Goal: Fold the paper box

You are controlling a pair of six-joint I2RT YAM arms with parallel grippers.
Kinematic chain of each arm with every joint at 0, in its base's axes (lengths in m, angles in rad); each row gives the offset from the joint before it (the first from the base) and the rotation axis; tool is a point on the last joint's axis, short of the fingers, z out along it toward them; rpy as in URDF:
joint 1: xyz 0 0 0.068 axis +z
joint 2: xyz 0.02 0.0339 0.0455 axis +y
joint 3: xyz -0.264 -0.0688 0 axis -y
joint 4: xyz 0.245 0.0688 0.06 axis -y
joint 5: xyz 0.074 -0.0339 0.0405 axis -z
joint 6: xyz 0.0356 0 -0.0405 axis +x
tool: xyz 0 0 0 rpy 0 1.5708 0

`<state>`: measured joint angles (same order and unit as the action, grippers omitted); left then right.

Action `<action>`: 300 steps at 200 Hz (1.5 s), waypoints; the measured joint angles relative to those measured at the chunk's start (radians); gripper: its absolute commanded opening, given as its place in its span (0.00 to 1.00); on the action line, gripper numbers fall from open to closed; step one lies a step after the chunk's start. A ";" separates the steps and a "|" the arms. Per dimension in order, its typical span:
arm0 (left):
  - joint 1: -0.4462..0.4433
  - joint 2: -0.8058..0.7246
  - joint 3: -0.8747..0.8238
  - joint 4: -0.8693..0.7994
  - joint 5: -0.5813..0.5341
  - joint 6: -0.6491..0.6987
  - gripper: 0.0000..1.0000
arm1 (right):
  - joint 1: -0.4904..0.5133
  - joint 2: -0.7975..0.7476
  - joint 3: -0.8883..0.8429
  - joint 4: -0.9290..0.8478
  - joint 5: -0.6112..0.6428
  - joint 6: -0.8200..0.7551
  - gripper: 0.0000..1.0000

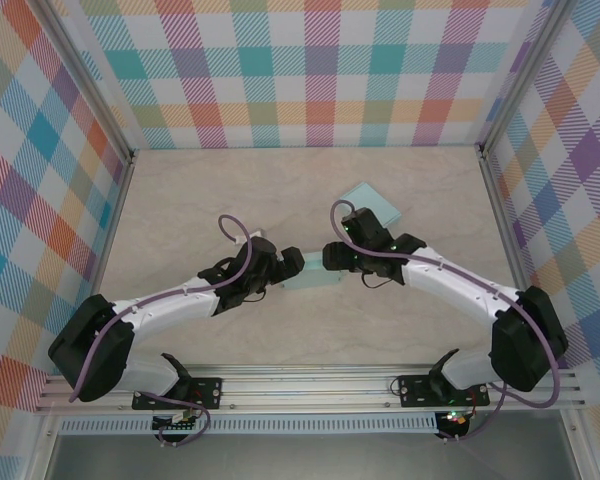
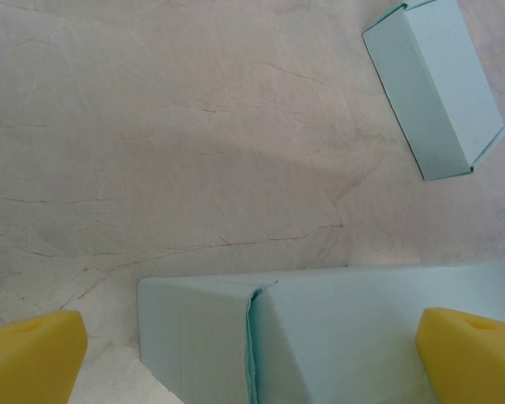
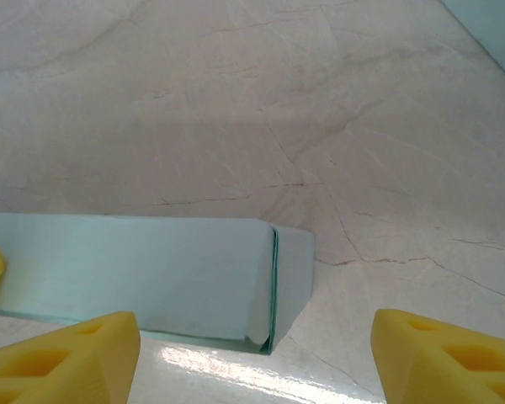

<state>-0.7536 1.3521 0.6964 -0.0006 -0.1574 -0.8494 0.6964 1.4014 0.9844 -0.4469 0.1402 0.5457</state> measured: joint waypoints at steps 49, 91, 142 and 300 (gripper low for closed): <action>-0.004 0.013 -0.001 0.002 -0.013 0.000 1.00 | -0.021 0.038 0.001 0.023 -0.035 0.008 0.69; -0.005 0.022 -0.001 0.005 -0.016 0.000 1.00 | -0.027 0.042 -0.014 0.051 -0.055 0.020 0.66; -0.005 0.045 -0.001 0.033 -0.018 0.000 1.00 | -0.031 0.013 -0.014 0.037 -0.056 0.013 0.71; -0.008 0.062 0.000 0.055 -0.027 -0.003 0.96 | -0.065 0.223 0.157 0.020 -0.206 -0.144 1.00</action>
<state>-0.7616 1.4139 0.6964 0.0544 -0.1848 -0.8524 0.6312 1.6241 1.1416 -0.4267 -0.0654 0.4015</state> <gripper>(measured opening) 0.967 0.997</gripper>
